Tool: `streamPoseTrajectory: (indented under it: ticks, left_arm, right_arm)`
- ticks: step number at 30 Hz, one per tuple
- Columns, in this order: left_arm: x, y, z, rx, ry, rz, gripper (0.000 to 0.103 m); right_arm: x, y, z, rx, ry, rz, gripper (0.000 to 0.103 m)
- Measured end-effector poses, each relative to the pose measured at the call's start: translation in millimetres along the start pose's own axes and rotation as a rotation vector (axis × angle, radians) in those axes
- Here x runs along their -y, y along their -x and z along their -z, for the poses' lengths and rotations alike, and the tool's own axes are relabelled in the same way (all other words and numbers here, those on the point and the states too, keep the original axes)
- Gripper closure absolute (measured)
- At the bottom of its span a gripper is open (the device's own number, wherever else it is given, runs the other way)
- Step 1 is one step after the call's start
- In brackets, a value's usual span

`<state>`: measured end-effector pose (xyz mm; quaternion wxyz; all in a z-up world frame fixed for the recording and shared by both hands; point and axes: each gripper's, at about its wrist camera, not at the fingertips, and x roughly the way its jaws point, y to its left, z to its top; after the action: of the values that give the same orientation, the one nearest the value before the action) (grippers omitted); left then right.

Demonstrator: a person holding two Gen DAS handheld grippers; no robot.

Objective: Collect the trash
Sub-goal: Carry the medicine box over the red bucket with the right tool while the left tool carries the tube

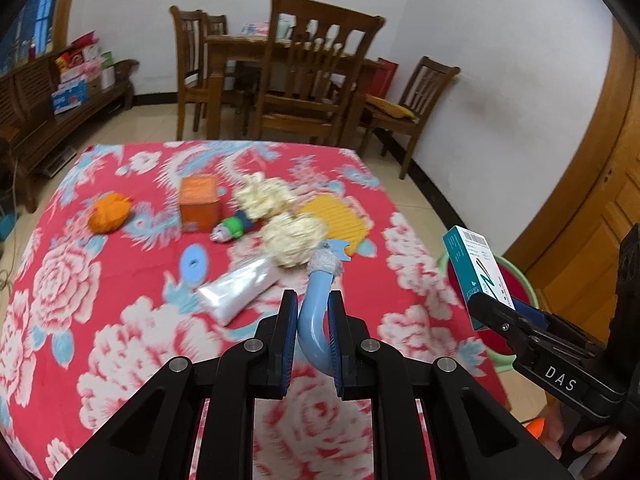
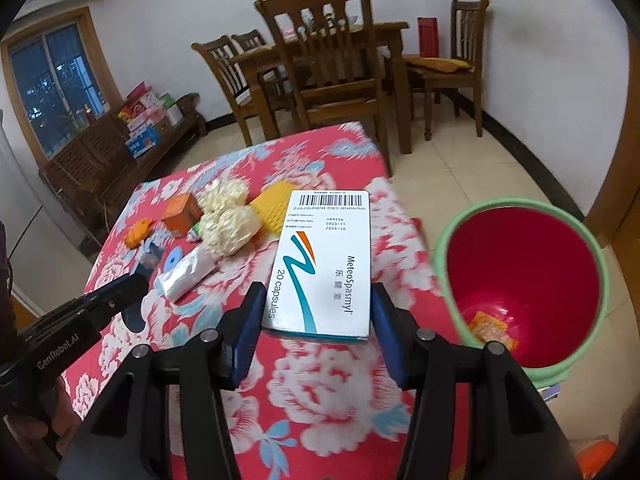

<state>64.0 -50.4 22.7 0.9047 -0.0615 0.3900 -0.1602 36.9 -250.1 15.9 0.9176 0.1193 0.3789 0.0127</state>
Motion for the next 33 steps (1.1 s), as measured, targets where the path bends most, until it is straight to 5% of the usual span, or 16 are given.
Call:
streamPoseTrajectory:
  ticks: [18, 33]
  left_arm:
    - [93.6, -26.3, -21.3, -0.020, -0.132, 0.132, 0.088]
    - [145.2, -69.7, -13.1, -0.078, -0.185, 0.203, 0.088]
  right_arm:
    - [89.9, 24.0, 1.0, 0.037, -0.150, 0.111, 0.048]
    - [156.2, 7.2, 22.6, -0.029, -0.278, 0.183, 0.048]
